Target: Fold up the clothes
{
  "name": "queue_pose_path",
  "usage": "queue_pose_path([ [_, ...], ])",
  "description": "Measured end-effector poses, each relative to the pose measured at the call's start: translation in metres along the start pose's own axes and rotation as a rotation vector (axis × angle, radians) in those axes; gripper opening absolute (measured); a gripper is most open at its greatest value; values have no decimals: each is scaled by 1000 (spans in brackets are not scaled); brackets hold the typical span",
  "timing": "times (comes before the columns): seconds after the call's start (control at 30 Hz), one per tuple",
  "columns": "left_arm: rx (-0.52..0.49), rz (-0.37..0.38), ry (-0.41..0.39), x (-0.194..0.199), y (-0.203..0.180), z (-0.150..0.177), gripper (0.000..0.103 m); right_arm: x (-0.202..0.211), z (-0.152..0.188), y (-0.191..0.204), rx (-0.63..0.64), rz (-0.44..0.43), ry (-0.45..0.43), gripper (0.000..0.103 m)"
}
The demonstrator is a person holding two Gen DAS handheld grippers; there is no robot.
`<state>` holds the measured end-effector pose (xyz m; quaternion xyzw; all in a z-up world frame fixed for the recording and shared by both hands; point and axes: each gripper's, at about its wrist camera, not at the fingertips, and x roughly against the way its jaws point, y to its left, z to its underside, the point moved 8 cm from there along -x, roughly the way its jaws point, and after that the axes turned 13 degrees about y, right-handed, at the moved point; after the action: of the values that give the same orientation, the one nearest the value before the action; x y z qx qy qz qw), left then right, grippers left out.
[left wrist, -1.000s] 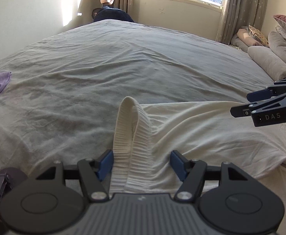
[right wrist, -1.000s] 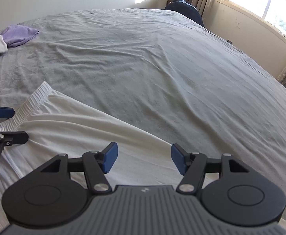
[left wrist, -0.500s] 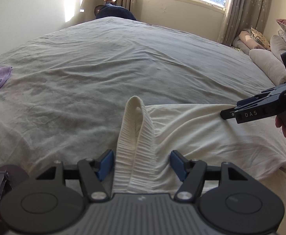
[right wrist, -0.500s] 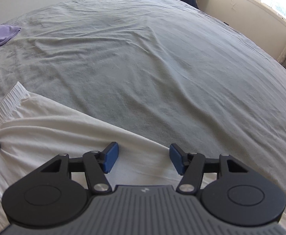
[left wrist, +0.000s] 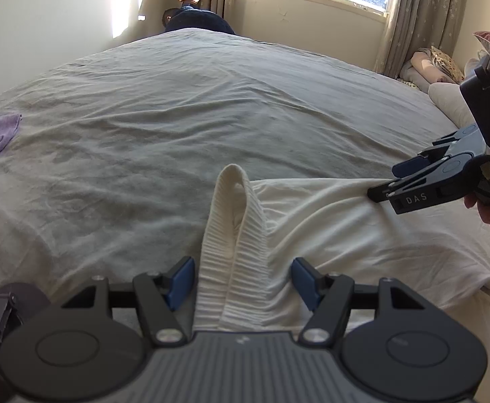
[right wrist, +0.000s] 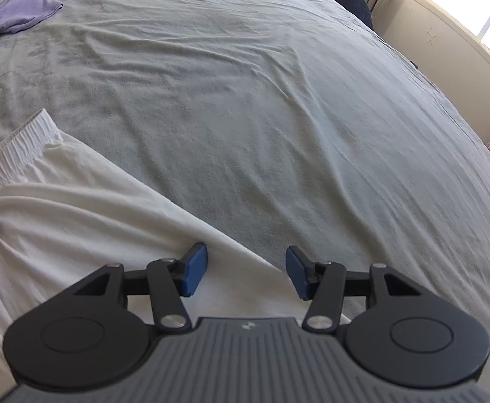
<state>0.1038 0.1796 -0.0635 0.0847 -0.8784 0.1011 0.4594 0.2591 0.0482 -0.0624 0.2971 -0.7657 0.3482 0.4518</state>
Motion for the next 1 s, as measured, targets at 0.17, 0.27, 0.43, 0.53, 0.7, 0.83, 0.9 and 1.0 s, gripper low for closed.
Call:
queue_pose_path([
  [0.17, -19, -44, -7, -6, 0, -2, 66, 6, -1, 17, 38, 17, 10, 2],
  [0.27, -19, -44, -6, -6, 1, -2, 66, 22, 4, 22, 43, 61, -15, 0],
  [0.43, -10, -43, -7, -6, 3, -2, 66, 65, 17, 18, 0, 103, -85, 0],
  [0.53, -13, -51, -11, -6, 2, -1, 66, 94, 26, 20, -7, 140, -121, 0],
  [0.7, -8, -61, -18, -4, 3, 0, 66, 137, 41, 36, 8, 194, -176, 0],
  [0.83, 9, -60, -20, 1, 6, 1, 66, 164, 59, 57, 11, 213, -205, 0],
  [0.9, 17, -55, -22, 5, 7, 2, 66, 172, 71, 72, 12, 208, -204, 0],
  [1.0, 22, -43, -27, 11, 7, 5, 66, 178, 89, 92, 1, 191, -194, 0],
])
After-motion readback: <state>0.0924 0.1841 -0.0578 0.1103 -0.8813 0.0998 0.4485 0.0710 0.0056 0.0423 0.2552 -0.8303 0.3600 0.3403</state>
